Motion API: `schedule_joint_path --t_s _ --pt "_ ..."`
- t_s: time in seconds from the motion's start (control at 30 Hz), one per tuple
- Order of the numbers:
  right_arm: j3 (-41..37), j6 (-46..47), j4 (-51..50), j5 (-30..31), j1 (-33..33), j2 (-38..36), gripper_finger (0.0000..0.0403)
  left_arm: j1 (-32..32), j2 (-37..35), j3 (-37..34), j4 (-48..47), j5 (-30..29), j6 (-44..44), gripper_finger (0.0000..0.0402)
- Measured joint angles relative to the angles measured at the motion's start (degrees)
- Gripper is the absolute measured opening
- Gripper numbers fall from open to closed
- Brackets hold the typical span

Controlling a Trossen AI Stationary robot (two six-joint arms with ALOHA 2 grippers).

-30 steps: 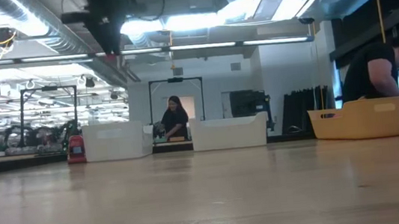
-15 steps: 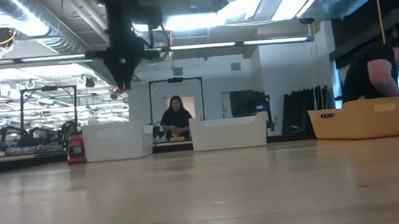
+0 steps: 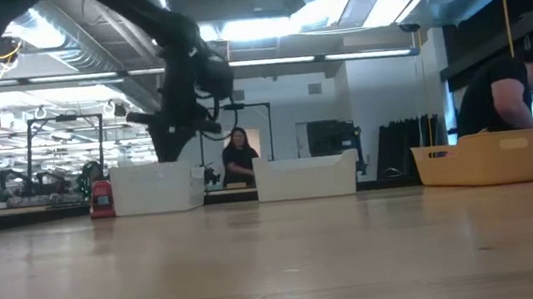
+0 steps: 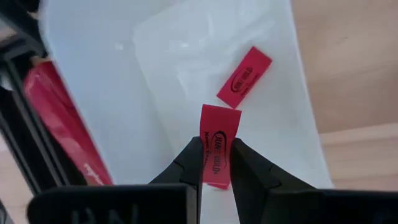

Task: Sort crayons/erasers/pens/pencils in bins
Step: Put the red eraser into the left white bin, then return to Home Position

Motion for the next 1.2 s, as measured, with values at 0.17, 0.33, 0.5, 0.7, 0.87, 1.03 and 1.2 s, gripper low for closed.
schedule_joint_path --t_s 0.17,0.33,0.5,0.7,0.87,1.03,1.2 --pt "0.0 0.0 0.0 0.0 0.0 0.0 0.0085 0.3 2.1 0.0 0.1 2.0 2.0 0.0047" --pt "0.0 0.0 0.0 0.0 0.0 0.0 0.0085 0.6 2.2 0.0 0.2 2.7 1.1 0.0047" --pt "0.0 0.2 0.0 0.0 0.0 0.0 0.0085 0.9 2.2 0.0 0.0 2.5 3.3 0.0051" --pt "0.0 0.3 0.0 0.0 0.0 0.0 0.0085 0.9 2.2 0.0 0.1 2.5 3.3 0.0084" --pt "0.0 0.3 0.0 0.0 0.0 0.0 0.0085 0.9 2.2 0.0 0.1 2.5 3.2 0.0109" --pt "0.0 0.4 0.1 0.0 0.0 0.0 0.0085 0.9 2.2 0.0 0.1 1.9 1.8 0.0117" --pt "0.0 0.4 0.1 0.0 0.0 0.0 0.0085 0.9 2.2 0.0 -0.4 1.7 5.1 0.011"
